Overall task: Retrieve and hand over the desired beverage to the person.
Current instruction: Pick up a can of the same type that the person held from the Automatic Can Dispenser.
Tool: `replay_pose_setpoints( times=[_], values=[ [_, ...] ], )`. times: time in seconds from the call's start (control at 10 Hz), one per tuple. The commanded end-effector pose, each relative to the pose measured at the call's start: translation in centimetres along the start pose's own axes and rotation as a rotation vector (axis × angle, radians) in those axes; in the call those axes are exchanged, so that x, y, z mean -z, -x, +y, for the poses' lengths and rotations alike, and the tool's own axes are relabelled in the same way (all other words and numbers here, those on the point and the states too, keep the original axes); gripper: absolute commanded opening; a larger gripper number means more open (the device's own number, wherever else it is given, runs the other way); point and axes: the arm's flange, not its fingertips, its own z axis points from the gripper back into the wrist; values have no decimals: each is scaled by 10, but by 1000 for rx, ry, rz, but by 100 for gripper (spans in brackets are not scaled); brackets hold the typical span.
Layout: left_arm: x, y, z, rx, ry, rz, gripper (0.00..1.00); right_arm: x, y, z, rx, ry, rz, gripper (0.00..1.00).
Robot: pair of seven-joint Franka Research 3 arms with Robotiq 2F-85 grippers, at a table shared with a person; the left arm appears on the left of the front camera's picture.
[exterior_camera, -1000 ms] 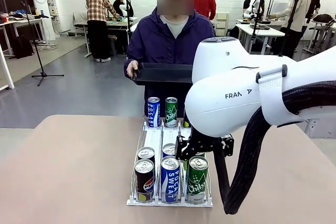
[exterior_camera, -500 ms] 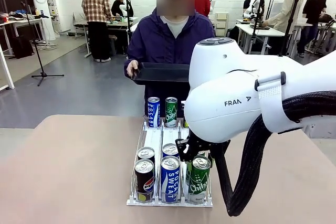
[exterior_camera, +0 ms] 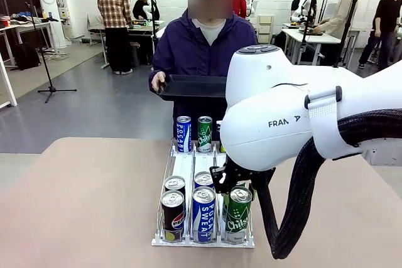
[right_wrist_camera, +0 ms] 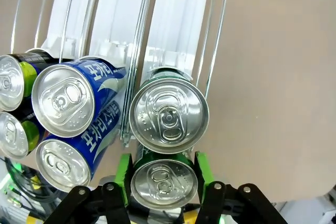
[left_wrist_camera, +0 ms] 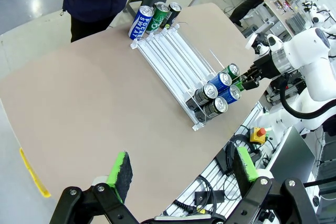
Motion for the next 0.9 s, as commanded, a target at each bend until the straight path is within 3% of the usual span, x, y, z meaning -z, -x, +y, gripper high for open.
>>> replay_pose_setpoints(
  times=[0.0, 0.3, 0.8],
  values=[
    [-2, 0, 2, 15, 13, -5, 100, -6, 11, 7, 44, 6, 68, 0],
    [-2, 0, 2, 15, 13, -5, 100, -68, 35, 2, 112, 40, 30, 0],
    [-2, 0, 2, 15, 13, -5, 100, -223, 46, -13, 239, 48, -84, 0]
  ],
)
